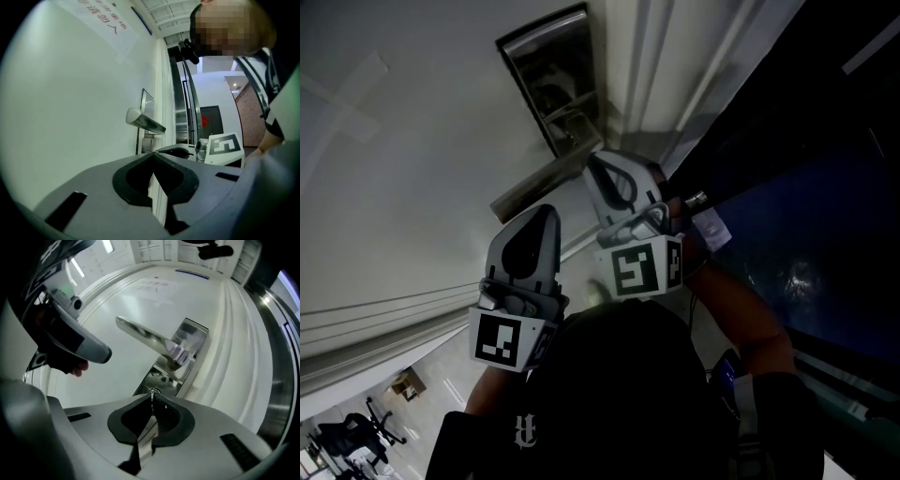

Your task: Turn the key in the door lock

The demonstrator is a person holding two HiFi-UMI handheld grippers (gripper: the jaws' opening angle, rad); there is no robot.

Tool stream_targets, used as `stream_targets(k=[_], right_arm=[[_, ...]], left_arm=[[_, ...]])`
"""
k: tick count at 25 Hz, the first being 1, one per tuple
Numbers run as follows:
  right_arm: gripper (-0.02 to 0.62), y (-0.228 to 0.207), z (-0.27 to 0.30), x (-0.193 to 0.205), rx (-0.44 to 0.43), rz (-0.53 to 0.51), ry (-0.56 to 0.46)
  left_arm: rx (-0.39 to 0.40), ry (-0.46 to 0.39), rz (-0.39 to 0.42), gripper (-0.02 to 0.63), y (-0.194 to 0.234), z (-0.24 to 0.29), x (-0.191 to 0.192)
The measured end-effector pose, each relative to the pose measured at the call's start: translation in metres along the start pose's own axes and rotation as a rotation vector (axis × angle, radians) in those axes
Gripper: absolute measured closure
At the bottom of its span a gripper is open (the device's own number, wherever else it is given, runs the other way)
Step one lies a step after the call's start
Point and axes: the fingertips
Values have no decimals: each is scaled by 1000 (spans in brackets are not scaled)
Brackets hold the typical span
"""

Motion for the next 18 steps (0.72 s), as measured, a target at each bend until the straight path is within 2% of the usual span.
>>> stream_targets(k=[4, 7, 11, 18], right_arm=[[575, -3, 0, 0, -8, 195, -25], [575, -4, 0, 1, -38, 453, -33], [575, -6, 0, 4, -76, 727, -43], [574, -7, 1, 15, -149, 1335, -64]], left_arm=[[-3, 2, 3, 600, 0, 1, 1], [-4, -3, 2, 600, 0, 2, 0], [0, -6, 1, 600, -2, 2, 0], [12, -17, -3, 600, -7, 3, -2]])
Point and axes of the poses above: the fingertips, and each gripper's own axes: z forward along the fingers, y to its left, x out of its underside, and after that the axes turned 1 degree about -y, right-handed
